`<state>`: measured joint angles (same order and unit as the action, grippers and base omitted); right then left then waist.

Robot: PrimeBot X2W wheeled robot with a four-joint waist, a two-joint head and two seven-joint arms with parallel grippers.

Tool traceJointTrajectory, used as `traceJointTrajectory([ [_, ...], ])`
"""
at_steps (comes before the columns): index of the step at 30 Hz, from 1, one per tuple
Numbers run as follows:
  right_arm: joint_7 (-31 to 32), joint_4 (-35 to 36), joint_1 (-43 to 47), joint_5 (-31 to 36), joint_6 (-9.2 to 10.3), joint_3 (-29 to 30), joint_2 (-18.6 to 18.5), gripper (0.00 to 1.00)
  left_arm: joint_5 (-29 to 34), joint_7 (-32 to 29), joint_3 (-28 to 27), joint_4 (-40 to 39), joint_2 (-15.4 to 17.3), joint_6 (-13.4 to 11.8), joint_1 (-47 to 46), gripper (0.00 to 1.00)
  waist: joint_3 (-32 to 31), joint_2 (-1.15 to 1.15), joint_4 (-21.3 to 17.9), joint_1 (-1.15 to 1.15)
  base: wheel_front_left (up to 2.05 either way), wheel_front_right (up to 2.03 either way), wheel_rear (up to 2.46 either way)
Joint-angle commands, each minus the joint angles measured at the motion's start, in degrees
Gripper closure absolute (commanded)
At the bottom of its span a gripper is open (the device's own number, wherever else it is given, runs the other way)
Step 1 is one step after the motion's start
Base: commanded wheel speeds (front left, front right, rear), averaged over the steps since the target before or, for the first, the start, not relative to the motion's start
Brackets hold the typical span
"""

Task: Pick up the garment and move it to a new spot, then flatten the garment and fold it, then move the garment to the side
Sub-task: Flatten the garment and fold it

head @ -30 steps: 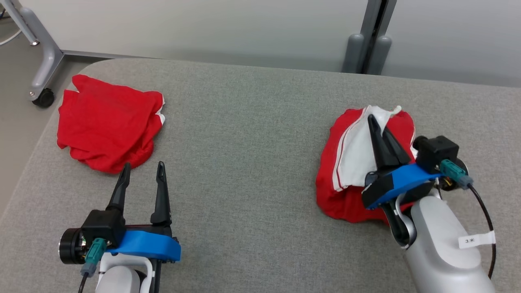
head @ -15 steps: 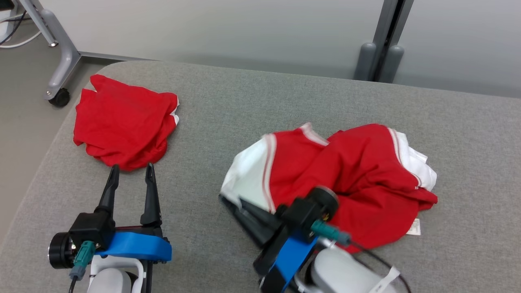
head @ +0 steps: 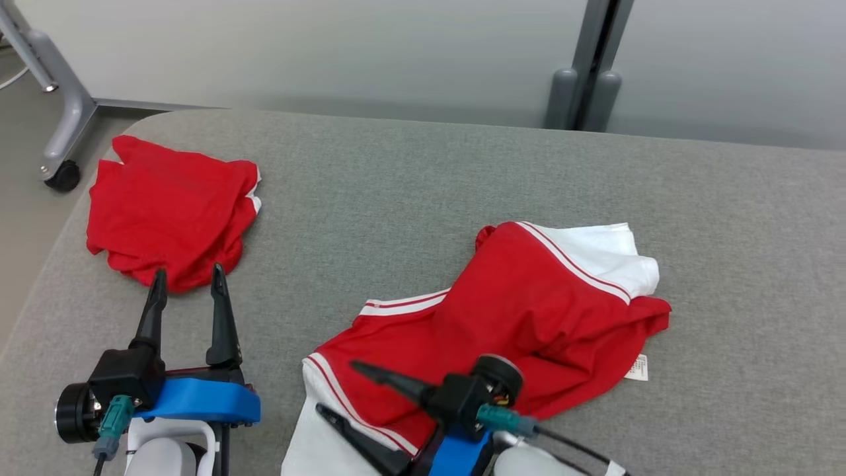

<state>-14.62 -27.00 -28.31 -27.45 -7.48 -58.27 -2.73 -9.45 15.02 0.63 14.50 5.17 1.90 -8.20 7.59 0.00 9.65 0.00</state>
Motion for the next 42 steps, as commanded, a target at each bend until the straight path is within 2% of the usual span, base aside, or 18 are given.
traceJointTrajectory([
  [1,-0.2,-0.1,-0.5,0.4,-0.02,0.7,-0.3,0.0,0.3,0.2,-0.2,-0.2,0.2,-0.1,0.4,0.0,-0.5,0.0,-0.7,0.0,0.0,0.0,0.0],
  [5,-0.6,0.0,-0.5,5.5,-0.02,11.1,-0.3,0.0,0.5,0.2,-0.7,-0.6,0.4,0.0,0.7,0.0,-1.0,0.0,-3.0,0.0,0.0,0.0,0.0],
  [13,-0.6,7.1,7.7,16.4,-0.02,35.5,-0.6,0.0,1.1,0.2,-0.7,-1.2,0.5,-0.1,0.9,0.0,-1.3,0.0,-6.8,0.0,0.0,0.0,0.0],
  [21,-0.6,13.4,18.0,22.3,-0.03,52.6,-0.3,0.0,1.6,0.2,-0.3,-0.8,0.6,0.5,0.4,0.0,-1.3,0.0,-8.7,0.0,0.0,0.0,0.0],
  [25,-0.6,14.9,20.3,22.7,-0.03,55.3,-0.1,0.0,1.6,0.2,0.2,-0.2,0.7,0.8,-0.1,0.0,-1.2,0.0,-9.7,0.0,0.0,0.0,0.0],
  [31,-0.6,15.7,20.2,21.7,-0.03,54.2,-0.2,0.0,2.4,-1.1,3.3,2.4,2.0,3.0,-4.9,0.0,-0.8,0.0,-11.0,0.0,0.0,0.0,0.0],
  [42,-0.6,15.3,18.8,21.1,-0.03,54.0,-0.2,0.0,0.4,-11.3,13.0,10.2,5.6,5.6,-13.5,0.0,1.8,0.0,-13.5,0.0,0.0,0.0,0.0],
])
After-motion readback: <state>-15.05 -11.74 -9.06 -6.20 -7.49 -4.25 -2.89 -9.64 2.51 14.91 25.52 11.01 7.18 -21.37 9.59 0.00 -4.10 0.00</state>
